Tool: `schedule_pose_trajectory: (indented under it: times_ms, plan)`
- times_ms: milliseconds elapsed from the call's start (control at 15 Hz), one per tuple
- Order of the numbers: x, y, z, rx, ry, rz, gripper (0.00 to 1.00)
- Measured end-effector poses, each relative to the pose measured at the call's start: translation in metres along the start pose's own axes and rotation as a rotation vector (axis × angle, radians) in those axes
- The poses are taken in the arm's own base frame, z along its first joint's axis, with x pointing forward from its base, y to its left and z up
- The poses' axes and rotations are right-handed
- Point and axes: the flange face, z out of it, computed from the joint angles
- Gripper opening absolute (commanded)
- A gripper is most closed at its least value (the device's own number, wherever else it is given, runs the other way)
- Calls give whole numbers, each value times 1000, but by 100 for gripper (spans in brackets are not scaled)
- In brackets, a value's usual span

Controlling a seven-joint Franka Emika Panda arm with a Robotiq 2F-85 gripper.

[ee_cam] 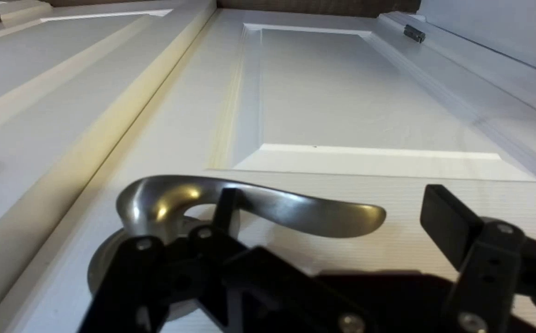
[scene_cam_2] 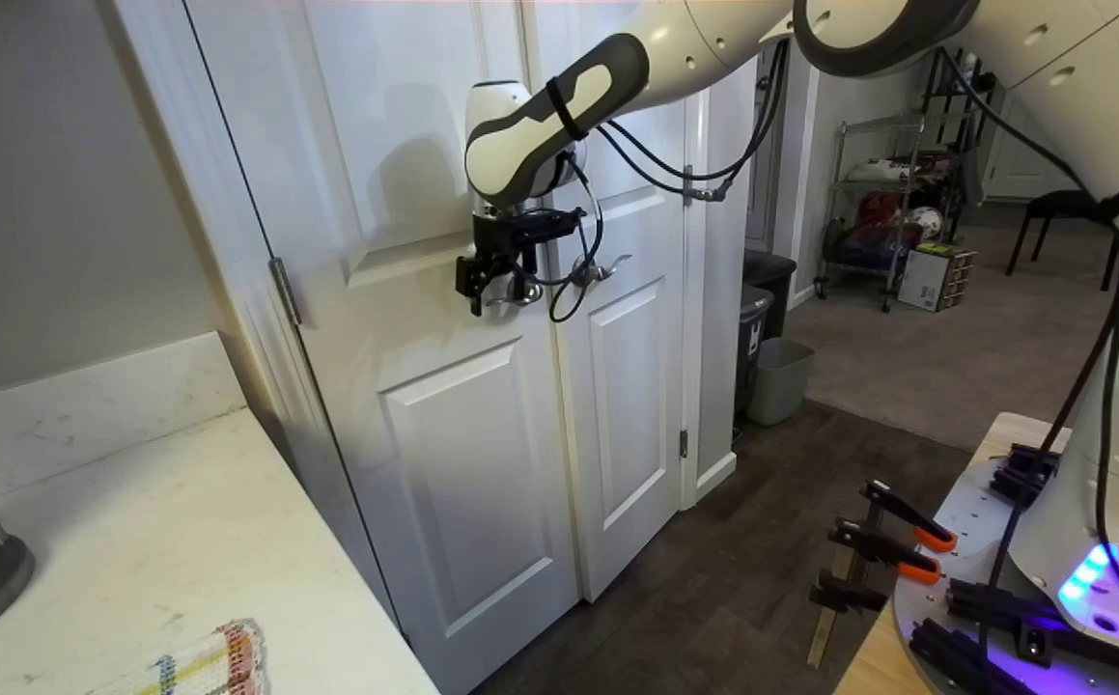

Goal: Open the door

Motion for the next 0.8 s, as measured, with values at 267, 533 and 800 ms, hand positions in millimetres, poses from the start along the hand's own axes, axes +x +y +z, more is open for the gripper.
schedule_pose_trajectory:
  times_ms: [267,533,800]
  plan:
    - [-3,-1,0,-4,-29,40,100]
    - [-5,-1,1,-5,-45,70,100]
    - [-14,-3,11,-10,-77,207,100]
